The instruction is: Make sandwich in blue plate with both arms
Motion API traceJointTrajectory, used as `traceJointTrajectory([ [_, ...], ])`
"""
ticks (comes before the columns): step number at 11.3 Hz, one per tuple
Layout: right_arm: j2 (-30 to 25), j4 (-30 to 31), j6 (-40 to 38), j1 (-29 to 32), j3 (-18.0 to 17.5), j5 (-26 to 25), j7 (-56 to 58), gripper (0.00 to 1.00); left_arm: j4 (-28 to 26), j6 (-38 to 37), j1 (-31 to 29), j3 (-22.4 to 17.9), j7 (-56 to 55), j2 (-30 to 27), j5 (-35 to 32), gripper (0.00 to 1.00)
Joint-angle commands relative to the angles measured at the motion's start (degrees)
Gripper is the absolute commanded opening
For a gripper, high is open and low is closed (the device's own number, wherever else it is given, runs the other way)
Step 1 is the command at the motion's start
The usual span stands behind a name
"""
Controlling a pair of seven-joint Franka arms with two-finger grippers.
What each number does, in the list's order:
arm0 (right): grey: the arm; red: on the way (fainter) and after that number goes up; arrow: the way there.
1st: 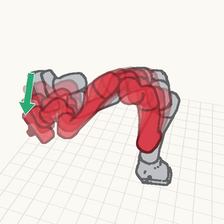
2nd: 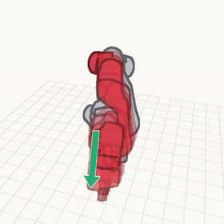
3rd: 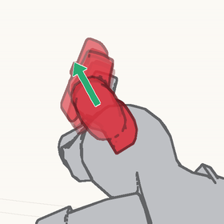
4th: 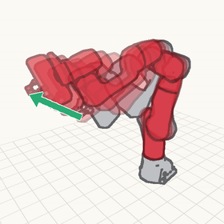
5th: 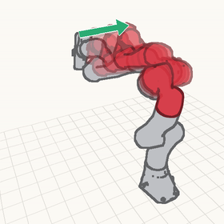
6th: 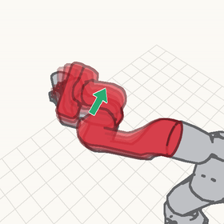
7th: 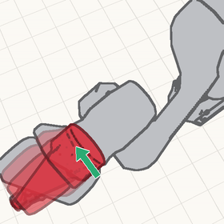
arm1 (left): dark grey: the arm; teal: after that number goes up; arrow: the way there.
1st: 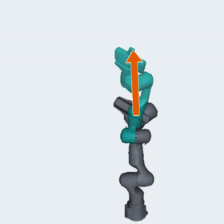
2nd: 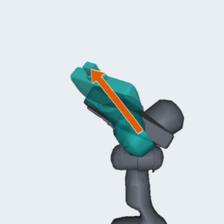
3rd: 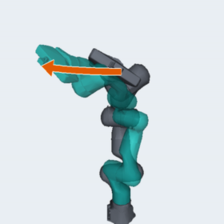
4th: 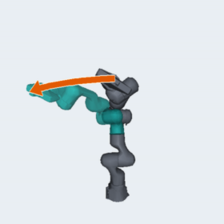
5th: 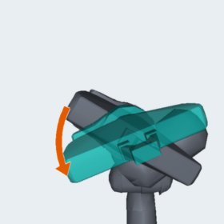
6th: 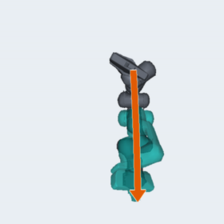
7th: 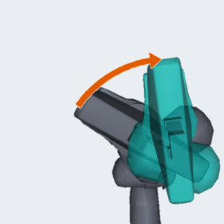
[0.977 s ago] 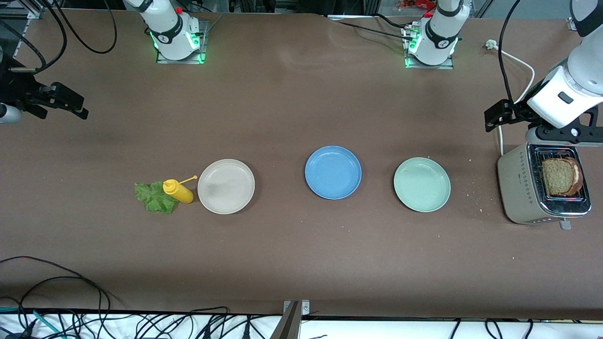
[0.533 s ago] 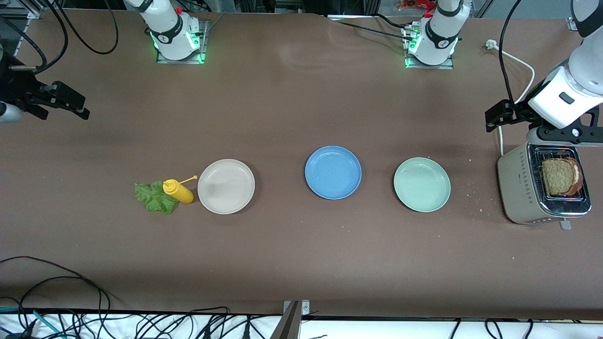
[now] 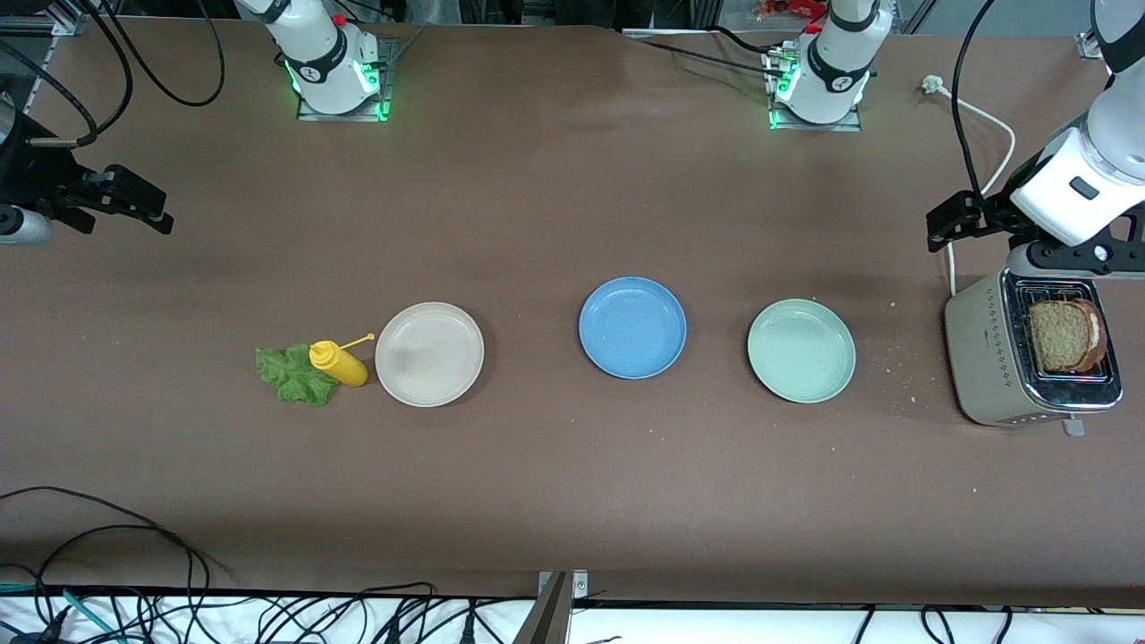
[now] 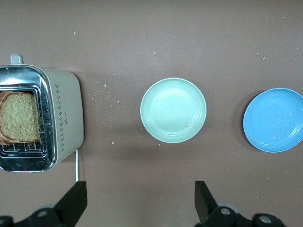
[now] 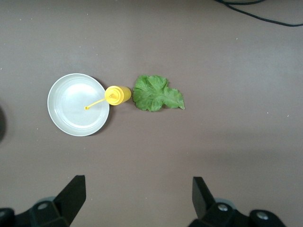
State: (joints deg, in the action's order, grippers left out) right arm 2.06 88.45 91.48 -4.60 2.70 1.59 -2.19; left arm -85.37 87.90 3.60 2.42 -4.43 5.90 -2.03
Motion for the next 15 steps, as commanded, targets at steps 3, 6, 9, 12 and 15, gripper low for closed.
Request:
traceJointTrajectory([
  [3, 0.3, -0.1, -0.2, -0.2, -0.3, -1.2, -1.0, 1.0, 1.3, -0.4, -1.0, 0.1, 1.2, 0.8, 0.8, 1.0],
  [6, 1.0, -0.2, 0.4, -1.2, -0.3, -1.3, -1.1, 1.0, 1.3, -0.4, -1.5, 0.1, 1.3, 0.8, 0.9, 1.0],
  [9, 1.1, 0.1, 0.5, -1.7, -0.3, -1.4, -1.1, 1.0, 1.3, -0.4, -1.6, 0.1, 1.3, 0.8, 0.9, 1.0],
  [12, 1.1, 0.1, 0.6, -1.6, -0.2, -1.3, -1.1, 1.0, 1.3, -0.4, -1.6, 0.1, 1.3, 0.8, 0.9, 1.0],
  [15, 1.0, 0.0, 0.6, -1.6, -0.2, -1.3, -1.1, 1.0, 1.2, -0.4, -1.6, 0.1, 1.3, 0.8, 0.9, 1.0],
])
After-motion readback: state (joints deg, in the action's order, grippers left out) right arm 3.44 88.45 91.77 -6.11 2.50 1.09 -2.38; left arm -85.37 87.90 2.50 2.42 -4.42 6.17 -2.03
